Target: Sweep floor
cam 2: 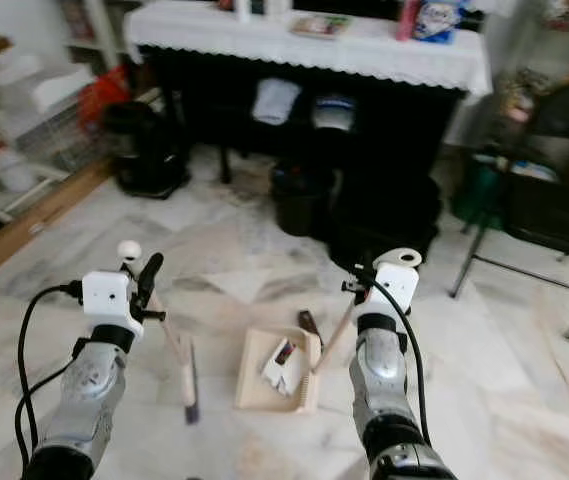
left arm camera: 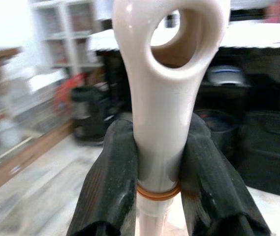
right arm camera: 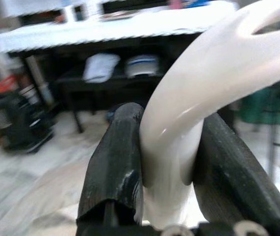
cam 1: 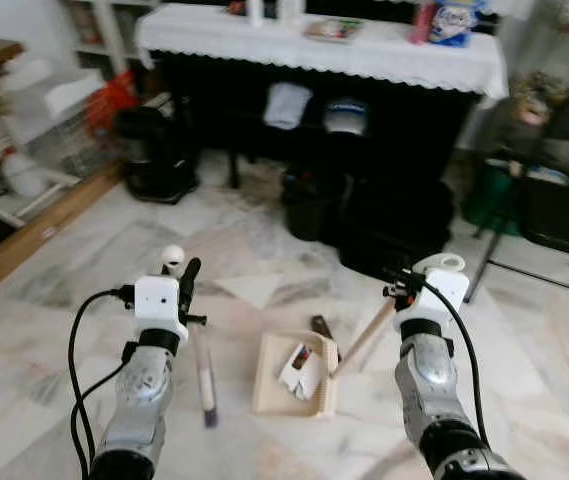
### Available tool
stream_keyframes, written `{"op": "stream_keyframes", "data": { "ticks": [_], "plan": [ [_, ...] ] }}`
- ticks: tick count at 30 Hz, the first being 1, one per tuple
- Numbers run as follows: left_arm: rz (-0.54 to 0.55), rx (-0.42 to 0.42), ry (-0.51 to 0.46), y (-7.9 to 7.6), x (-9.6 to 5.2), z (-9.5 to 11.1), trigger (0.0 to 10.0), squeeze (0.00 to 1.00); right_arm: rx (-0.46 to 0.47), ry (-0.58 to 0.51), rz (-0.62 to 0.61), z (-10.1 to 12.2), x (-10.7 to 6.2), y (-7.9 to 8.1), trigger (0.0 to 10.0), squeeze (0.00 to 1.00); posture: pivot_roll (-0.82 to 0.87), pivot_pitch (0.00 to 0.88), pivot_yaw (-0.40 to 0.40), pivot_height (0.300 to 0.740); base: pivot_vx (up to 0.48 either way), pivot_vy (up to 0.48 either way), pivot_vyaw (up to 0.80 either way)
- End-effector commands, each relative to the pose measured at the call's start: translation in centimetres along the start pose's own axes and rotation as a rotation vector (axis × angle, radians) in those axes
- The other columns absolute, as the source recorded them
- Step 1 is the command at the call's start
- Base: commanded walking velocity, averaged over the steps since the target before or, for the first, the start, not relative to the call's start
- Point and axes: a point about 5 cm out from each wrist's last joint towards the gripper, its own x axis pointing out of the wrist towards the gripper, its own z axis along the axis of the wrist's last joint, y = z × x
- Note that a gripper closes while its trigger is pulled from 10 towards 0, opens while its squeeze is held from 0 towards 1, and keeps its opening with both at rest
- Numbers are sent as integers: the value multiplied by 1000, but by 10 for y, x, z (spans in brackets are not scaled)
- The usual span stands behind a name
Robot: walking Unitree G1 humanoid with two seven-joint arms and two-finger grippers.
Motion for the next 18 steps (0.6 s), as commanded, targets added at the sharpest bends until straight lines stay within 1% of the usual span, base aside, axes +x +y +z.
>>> {"op": "stream_keyframes", "data": {
  "ticks": [1,5,18],
  "plan": [
    [4,30,-38,2,2,7,10000,0,12,-86,23,18,8,8,10000,0,99,0,-5,740,0,0,794],
    [4,38,-40,3,2,7,10000,0,10,-95,16,21,9,5,10000,0,99,0,-6,740,0,0,794],
    [19,58,-48,3,7,9,10000,0,10,-99,14,24,11,4,10000,0,100,0,-7,740,0,0,794]
  ]
}}
